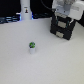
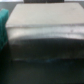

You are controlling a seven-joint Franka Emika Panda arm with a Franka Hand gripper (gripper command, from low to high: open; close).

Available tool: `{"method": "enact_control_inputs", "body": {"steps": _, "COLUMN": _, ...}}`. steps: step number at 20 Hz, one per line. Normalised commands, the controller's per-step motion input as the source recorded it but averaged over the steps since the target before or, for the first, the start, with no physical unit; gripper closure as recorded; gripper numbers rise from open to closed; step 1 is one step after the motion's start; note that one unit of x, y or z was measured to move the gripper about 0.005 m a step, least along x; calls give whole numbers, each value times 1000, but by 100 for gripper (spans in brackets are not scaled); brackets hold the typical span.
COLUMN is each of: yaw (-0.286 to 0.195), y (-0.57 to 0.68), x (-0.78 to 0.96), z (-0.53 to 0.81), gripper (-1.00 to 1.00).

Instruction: Open the kcup holder, insert the kcup into the holder, and close the kcup holder

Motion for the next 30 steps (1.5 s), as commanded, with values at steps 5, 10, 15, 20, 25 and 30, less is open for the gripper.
{"method": "enact_control_inputs", "body": {"steps": 5, "yaw": -1, "y": 22, "x": -55, "z": -13, "gripper": 100}}
{"method": "enact_control_inputs", "body": {"steps": 10, "yaw": -8, "y": -15, "x": 135, "z": 6, "gripper": 100}}
{"method": "enact_control_inputs", "body": {"steps": 15, "yaw": -54, "y": -142, "x": 733, "z": 115, "gripper": 100}}
{"method": "enact_control_inputs", "body": {"steps": 20, "yaw": -73, "y": -150, "x": 871, "z": 241, "gripper": 100}}
{"method": "enact_control_inputs", "body": {"steps": 25, "yaw": -81, "y": -137, "x": 877, "z": 160, "gripper": 100}}
{"method": "enact_control_inputs", "body": {"steps": 30, "yaw": -81, "y": -161, "x": 899, "z": 176, "gripper": 100}}
